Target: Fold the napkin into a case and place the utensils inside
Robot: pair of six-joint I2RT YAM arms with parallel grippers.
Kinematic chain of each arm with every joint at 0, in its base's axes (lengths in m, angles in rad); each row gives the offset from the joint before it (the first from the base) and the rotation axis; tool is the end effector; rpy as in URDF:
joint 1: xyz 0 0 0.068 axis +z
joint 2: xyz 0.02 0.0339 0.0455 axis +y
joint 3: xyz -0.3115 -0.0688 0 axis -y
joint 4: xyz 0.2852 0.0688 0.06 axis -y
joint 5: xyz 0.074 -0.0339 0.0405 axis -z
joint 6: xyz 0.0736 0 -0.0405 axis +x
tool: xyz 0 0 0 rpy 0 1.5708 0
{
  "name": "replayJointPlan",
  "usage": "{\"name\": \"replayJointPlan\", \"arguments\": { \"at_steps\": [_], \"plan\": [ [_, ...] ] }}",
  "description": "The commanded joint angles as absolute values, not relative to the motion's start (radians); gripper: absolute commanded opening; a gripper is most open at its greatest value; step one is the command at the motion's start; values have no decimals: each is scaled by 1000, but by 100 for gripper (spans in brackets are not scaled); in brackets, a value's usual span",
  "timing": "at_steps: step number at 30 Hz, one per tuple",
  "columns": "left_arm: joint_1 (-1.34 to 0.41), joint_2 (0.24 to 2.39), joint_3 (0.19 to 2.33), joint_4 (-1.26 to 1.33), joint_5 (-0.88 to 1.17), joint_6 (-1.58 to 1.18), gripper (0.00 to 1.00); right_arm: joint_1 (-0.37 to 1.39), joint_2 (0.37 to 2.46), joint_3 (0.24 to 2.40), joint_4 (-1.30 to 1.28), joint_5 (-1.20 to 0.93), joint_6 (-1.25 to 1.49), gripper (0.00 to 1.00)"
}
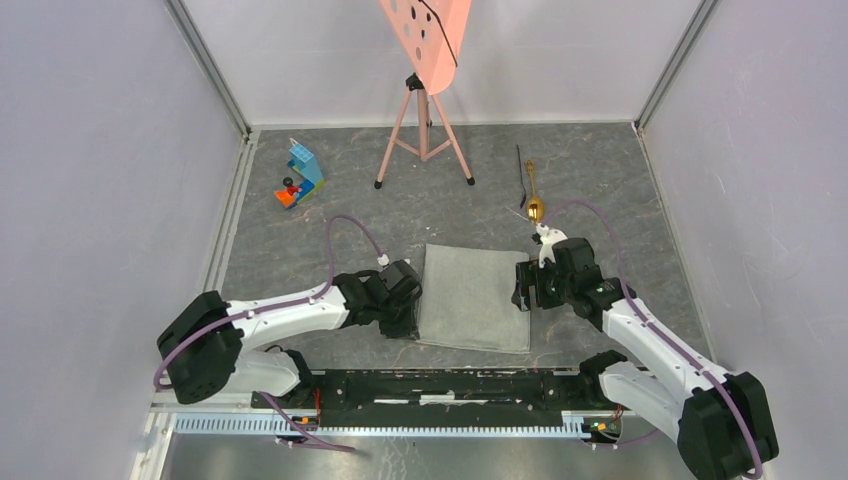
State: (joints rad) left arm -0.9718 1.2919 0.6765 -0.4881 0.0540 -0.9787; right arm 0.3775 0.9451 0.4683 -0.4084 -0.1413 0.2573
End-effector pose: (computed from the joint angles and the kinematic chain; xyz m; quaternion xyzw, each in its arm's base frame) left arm 0.1479 -0.2237 0.1656 0.0029 0.9725 -0.2063 0.1081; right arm 0.1928 0.0876 0.1747 -0.0801 0.9363 0.1678 0.2978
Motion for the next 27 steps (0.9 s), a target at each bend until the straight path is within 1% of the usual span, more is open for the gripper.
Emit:
{"name": "replayJointPlan", "arguments": {
  "at_steps": [1, 8, 10, 12, 14, 16, 18, 20, 22, 24, 25, 27],
  "plan": [
    [-964, 1325, 646, -471, 27, -955, 7, 375, 934, 451, -382, -184, 247, 82],
    [-963, 1341, 630, -471, 4, -945, 8, 379, 957, 420, -266, -409, 230, 81],
    [-962, 1332, 615, -465, 3, -949, 9, 391, 977, 419, -187, -476, 254, 78],
    [-959, 1327, 604, -456, 3, -950, 9, 423, 1012, 425, -94, -525, 299, 73],
    [-957, 1330, 596, -451, 4, -948, 10, 473, 1069, 434, 33, -568, 361, 68],
    [-956, 1337, 595, -447, -15, -945, 11, 529, 1155, 453, 154, -589, 428, 66],
    [-955, 1343, 604, -457, -19, -939, 15, 583, 1243, 497, 248, -611, 470, 64],
    [-957, 1328, 618, -471, -9, -937, 21, 609, 1330, 544, 299, -607, 492, 64],
    [-957, 1294, 629, -480, -5, -942, 30, 618, 1407, 591, 357, -620, 520, 64],
    [-957, 1255, 646, -501, -5, -945, 42, 618, 1483, 625, 424, -648, 555, 63],
    [-957, 1239, 656, -510, -5, -943, 45, 618, 1518, 637, 455, -659, 577, 61],
    [-957, 1229, 665, -510, -15, -938, 48, 619, 1581, 665, 519, -682, 615, 56]
  ]
}}
